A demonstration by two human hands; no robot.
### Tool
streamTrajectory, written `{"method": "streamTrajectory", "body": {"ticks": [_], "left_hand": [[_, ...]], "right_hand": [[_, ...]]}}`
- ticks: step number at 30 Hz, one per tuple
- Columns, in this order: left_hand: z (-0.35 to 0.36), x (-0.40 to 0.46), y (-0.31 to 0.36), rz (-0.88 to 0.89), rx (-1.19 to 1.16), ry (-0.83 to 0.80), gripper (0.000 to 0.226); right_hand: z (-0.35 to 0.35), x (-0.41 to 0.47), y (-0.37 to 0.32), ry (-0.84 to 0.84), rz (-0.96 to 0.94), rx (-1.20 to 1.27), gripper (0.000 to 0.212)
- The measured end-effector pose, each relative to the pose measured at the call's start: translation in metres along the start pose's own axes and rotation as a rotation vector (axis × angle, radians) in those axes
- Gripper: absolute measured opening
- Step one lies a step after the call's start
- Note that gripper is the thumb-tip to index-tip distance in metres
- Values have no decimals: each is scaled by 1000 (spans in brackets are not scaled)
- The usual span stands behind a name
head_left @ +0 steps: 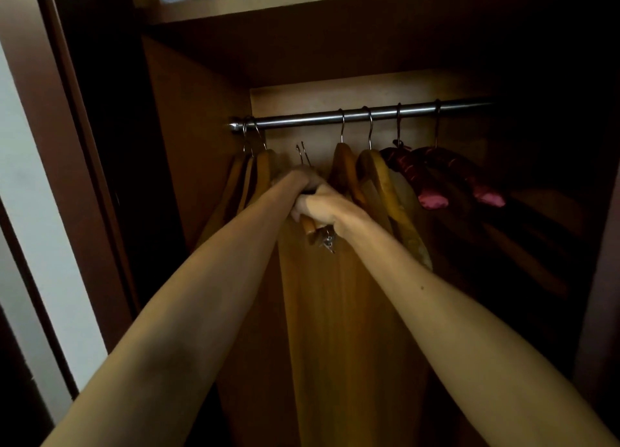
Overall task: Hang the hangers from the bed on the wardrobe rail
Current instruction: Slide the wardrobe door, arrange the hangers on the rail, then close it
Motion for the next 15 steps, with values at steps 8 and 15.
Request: {"method": "streamTrajectory", "body": {"ticks": [8, 15], "left_hand": [[122, -27, -47, -144, -306, -156, 48], [233, -73, -105, -223, -794, -240, 13]], "right_hand": [[66, -51, 110, -41, 26, 120, 20], [142, -107, 227, -140, 97, 171, 105]]}}
Point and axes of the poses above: each hand's wrist, its own x-axis towards the middle knuckle, its own z-axis out of the palm, y = z × x, the point moved 1 cm from there along x, towards the middle knuckle, and after that the axes turned 10 degrees about -y, right-handed, at the moved point
